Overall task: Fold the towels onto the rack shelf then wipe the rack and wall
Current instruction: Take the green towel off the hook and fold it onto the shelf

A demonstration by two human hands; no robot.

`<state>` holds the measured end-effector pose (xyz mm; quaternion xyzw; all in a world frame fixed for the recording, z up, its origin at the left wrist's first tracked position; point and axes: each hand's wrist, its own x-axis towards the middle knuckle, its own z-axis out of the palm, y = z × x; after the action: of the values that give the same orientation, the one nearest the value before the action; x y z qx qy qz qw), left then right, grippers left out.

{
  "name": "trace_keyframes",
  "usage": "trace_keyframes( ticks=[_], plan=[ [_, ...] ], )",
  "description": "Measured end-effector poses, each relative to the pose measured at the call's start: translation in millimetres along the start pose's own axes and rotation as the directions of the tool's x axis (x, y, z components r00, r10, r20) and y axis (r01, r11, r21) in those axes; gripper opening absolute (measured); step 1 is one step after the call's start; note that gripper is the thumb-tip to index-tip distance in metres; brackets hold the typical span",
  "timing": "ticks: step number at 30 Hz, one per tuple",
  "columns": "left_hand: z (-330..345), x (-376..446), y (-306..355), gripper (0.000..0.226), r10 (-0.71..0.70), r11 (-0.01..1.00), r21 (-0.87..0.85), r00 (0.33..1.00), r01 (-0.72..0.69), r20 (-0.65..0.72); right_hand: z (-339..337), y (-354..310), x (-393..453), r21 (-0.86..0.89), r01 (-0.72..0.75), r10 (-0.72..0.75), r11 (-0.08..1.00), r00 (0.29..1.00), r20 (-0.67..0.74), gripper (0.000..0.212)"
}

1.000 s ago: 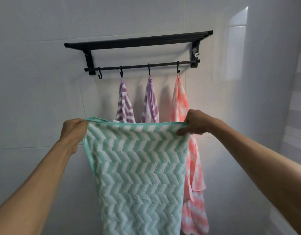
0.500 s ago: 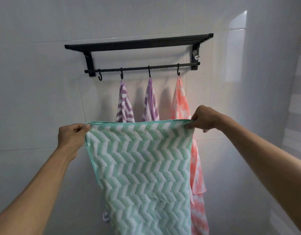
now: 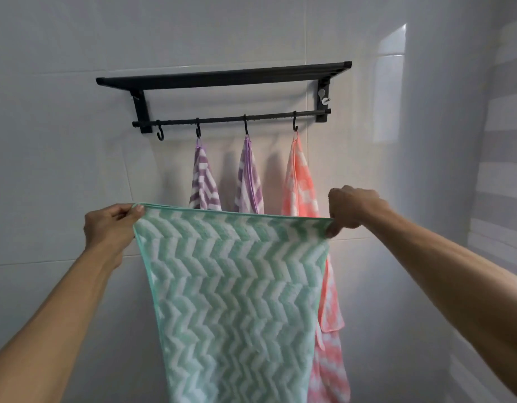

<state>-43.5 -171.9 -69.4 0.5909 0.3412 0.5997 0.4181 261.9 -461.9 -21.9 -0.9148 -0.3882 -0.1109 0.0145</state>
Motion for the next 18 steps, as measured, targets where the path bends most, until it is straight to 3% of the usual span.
trace_keyframes(
  ticks=[2, 3, 5, 7, 8, 9, 12, 14, 15, 18],
  plan=[
    [7.0, -3.9, -1.3, 0.004, 0.032, 0.999, 0.038, 0.999, -0.032, 0.003, -0.3, -6.6, 0.3, -0.014, 0.009, -0.009, 1.000, 1.000, -0.016, 0.046],
    [11.6, -5.3, -1.4, 0.004, 0.038, 0.999, 0.039, 0.999, -0.038, 0.001, 0.1, -8.7, 3.4, 0.136, 0.047, -0.053, 0.990, 0.998, 0.041, 0.040],
    [19.3, -5.3, -2.3, 0.004, 0.019, 1.000, 0.012, 1.000, -0.019, -0.005, -4.3, -13.4, 5.6, 0.565, 0.059, -0.173, 0.823, 0.973, 0.151, 0.027],
    [21.3, -6.2, -1.0, 0.006, 0.007, 1.000, -0.025, 1.000, -0.007, -0.019, -8.0, -15.7, 3.3, 0.771, 0.062, -0.190, 0.634, 0.979, 0.077, 0.013],
    [21.2, -6.4, -0.4, 0.009, 0.007, 0.999, -0.036, 1.000, -0.008, -0.028, -7.5, -15.3, 3.4, 0.798, 0.073, -0.164, 0.599, 0.986, 0.033, 0.011],
    [20.9, -5.7, 0.2, 0.010, 0.009, 0.999, -0.043, 0.999, -0.011, -0.036, -5.6, -14.4, 4.7, 0.785, 0.078, -0.131, 0.615, 0.991, 0.004, 0.013],
    [16.5, -6.3, 5.7, 0.017, 0.027, 0.998, -0.056, 0.998, -0.031, -0.059, 6.3, -7.7, 8.5, 0.574, 0.097, -0.044, 0.813, 0.993, -0.105, 0.018],
    [10.9, -5.0, 7.4, 0.018, 0.026, 0.997, -0.065, 0.995, -0.033, -0.098, 17.2, -3.6, 13.5, 0.572, 0.154, -0.021, 0.806, 0.972, -0.233, 0.018],
    [8.6, -3.9, 6.9, 0.017, 0.024, 0.998, -0.060, 0.993, -0.031, -0.113, 23.0, -3.0, 15.5, 0.547, 0.196, -0.044, 0.814, 0.960, -0.278, 0.020],
    [4.3, -4.9, 5.5, 0.018, -0.008, 1.000, -0.005, 0.998, 0.007, -0.057, 36.6, -8.7, 18.3, 0.330, 0.231, -0.160, 0.915, 0.961, -0.227, 0.015]
  ],
)
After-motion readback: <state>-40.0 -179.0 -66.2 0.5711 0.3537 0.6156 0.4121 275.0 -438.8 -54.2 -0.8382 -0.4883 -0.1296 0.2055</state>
